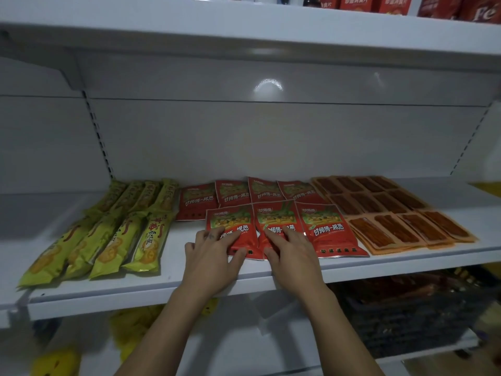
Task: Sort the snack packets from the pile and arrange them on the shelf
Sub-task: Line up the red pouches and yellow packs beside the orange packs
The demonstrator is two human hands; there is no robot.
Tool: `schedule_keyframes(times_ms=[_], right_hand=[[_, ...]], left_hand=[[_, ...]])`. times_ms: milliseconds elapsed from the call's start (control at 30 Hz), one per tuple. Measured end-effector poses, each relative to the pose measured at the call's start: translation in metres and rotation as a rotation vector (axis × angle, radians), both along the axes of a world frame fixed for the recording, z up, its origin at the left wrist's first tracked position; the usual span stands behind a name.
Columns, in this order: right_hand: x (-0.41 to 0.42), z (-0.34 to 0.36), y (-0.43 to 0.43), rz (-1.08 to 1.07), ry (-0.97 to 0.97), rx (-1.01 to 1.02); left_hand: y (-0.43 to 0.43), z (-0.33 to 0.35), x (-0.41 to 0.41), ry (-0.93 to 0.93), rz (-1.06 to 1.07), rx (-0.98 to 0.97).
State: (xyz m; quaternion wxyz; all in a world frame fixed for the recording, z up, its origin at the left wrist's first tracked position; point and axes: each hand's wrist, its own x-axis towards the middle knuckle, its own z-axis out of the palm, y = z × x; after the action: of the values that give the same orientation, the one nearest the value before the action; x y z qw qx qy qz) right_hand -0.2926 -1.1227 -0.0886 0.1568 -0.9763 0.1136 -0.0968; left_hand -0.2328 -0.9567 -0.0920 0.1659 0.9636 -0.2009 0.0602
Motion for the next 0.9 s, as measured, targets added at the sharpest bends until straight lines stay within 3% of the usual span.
schedule_keyframes(times_ms=[900], right_hand=[[0.002,-0.004,-0.021,0.095,-0.061,0.028]], left_hand=[[-0.012,-0.005,-0.004,-0.008,0.052,0.036]])
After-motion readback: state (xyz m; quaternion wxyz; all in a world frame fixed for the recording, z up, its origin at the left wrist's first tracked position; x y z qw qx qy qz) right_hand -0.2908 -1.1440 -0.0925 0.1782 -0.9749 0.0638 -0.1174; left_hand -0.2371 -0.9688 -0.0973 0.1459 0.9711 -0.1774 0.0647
